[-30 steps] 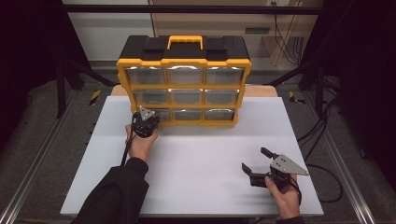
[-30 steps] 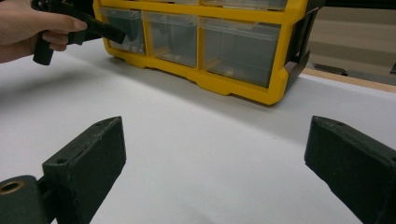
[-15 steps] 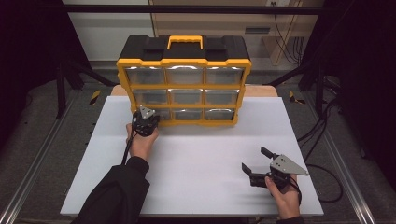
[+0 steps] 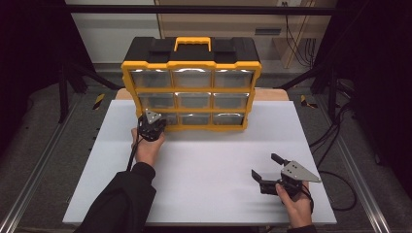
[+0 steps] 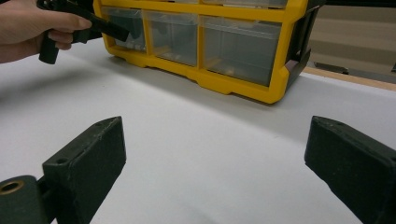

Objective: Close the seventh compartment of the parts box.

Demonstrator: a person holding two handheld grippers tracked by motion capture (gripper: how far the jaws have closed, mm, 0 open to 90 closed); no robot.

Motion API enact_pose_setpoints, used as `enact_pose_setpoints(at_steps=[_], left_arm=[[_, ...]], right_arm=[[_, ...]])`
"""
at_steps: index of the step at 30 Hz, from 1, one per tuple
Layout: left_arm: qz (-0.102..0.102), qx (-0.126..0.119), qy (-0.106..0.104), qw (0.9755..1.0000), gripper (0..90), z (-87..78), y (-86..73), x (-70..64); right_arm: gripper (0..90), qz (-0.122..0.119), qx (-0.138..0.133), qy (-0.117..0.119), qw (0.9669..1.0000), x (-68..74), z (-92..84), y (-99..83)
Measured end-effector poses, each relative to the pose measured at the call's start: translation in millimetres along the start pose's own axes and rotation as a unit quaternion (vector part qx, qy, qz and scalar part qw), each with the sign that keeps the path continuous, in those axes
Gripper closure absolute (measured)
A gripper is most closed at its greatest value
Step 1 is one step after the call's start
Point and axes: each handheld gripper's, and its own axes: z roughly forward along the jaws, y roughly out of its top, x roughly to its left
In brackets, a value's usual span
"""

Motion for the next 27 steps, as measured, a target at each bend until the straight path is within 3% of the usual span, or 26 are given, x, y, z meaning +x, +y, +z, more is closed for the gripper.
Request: enact_pose_setpoints(at_steps=[27], left_arm=[[0.005, 0.0, -0.009, 0.9999, 89.9, -6.6, 2.3, -1.7]], right_arm=[[5.2, 0.003, 0.0, 0.004, 1.0, 1.4, 0.6, 0.1]])
